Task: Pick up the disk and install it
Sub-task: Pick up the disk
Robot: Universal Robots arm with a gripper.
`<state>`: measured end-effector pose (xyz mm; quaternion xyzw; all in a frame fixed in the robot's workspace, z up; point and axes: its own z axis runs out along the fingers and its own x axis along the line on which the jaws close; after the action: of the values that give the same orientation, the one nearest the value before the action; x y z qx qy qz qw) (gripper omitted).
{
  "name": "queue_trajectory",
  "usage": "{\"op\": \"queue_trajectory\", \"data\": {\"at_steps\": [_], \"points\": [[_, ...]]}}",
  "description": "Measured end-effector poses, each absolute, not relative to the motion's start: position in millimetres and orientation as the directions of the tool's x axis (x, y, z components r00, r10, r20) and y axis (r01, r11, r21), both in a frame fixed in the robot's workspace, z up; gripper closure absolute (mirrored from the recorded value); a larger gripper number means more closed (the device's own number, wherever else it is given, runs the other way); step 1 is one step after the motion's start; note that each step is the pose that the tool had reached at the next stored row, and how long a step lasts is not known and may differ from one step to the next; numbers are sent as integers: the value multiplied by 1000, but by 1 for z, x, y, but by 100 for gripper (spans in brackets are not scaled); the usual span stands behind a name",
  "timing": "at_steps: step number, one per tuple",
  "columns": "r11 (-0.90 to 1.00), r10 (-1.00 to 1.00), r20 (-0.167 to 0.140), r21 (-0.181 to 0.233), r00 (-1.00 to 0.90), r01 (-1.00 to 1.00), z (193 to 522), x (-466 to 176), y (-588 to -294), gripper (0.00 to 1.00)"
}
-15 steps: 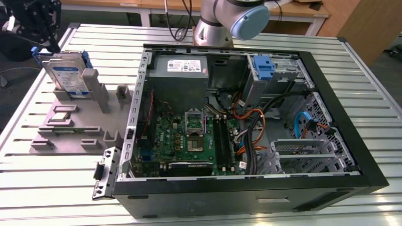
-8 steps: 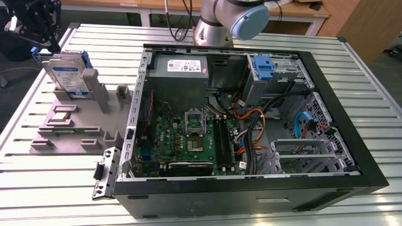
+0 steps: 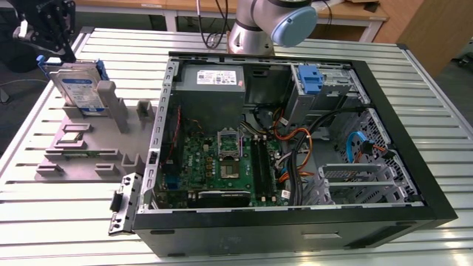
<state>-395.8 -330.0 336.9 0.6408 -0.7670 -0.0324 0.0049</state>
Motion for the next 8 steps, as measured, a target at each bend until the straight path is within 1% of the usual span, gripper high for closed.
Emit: {"op": "queue_trajectory", "data": {"at_steps": [8], "points": [[172, -984, -35, 56, -174, -984, 337, -398, -330, 89]]}}
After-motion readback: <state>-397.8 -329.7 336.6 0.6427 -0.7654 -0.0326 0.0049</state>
